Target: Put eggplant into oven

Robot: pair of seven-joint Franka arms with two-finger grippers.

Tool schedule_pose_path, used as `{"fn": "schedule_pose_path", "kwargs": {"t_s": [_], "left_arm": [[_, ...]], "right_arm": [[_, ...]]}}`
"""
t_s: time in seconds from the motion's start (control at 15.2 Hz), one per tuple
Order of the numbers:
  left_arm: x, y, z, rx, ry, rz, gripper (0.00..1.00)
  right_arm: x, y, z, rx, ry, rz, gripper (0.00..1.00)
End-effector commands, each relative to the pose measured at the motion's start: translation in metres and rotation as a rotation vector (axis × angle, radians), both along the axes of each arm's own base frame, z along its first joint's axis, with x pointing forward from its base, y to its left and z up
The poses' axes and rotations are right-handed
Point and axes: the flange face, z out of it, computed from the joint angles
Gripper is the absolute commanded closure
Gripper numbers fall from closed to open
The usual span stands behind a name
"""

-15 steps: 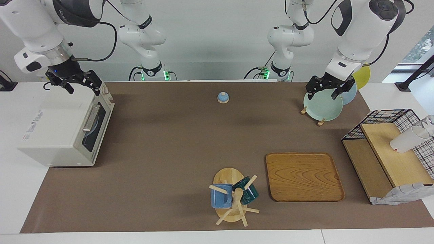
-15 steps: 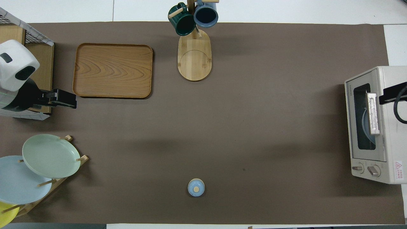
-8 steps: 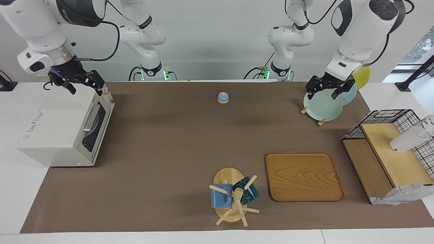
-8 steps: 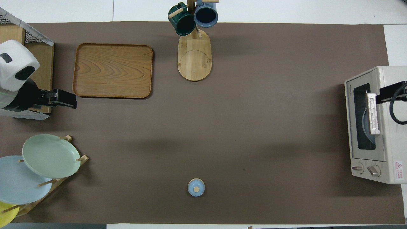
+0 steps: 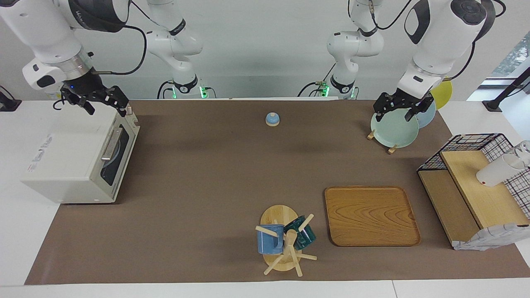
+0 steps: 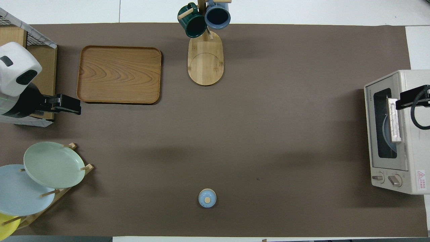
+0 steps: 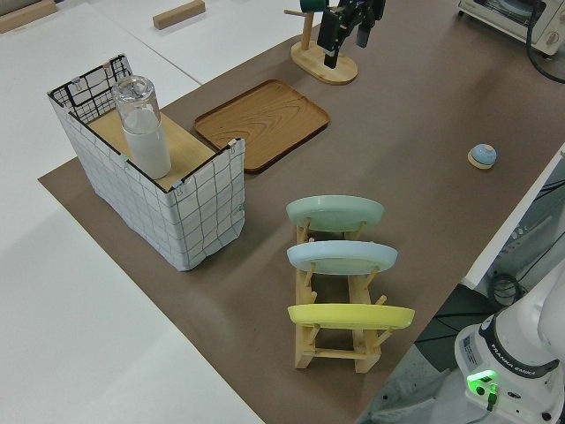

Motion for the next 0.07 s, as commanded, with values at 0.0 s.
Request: {"fn": "schedule_pose_path", "kwargs": {"t_s": [0.0], "left_arm": [[-0.0024, 0.0027, 0.0054, 0.003, 0.005, 0.000, 0.00]], "right_arm": [[0.0013, 0.0000, 0.0010, 0.019, 0.007, -0.008, 0.00]]}}
